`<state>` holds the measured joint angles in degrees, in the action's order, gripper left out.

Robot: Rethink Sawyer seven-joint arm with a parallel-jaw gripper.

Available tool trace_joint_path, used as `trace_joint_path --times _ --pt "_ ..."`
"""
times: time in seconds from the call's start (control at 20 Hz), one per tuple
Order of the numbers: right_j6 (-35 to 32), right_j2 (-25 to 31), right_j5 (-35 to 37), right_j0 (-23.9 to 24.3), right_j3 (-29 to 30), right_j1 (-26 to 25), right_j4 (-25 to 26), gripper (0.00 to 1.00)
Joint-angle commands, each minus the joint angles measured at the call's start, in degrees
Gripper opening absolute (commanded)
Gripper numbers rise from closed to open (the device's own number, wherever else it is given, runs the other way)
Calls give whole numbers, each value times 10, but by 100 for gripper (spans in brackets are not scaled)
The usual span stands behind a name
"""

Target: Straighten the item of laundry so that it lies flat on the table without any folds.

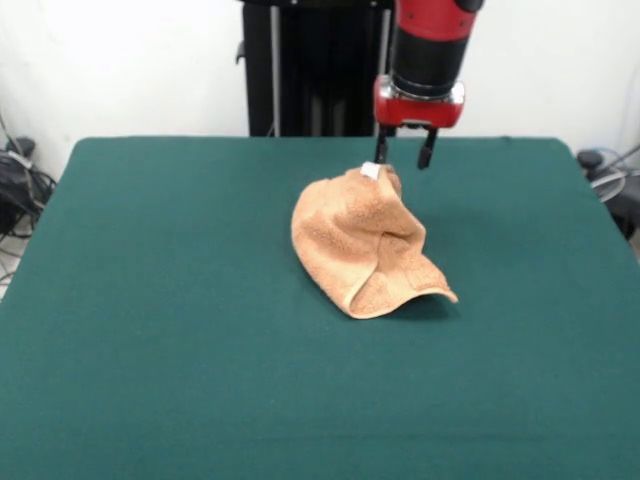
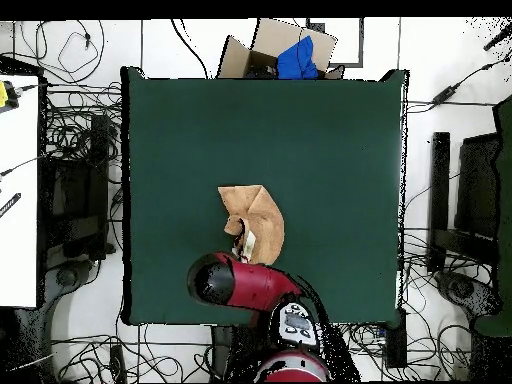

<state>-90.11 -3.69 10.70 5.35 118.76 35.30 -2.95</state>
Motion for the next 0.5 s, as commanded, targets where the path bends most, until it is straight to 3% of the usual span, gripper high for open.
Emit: trace_joint_path --times 0.05,0.5 --pt "-90 30 49 -1 -74 -13 -26 100" --pt "-85 8 73 -8 -116 -26 -16 100"
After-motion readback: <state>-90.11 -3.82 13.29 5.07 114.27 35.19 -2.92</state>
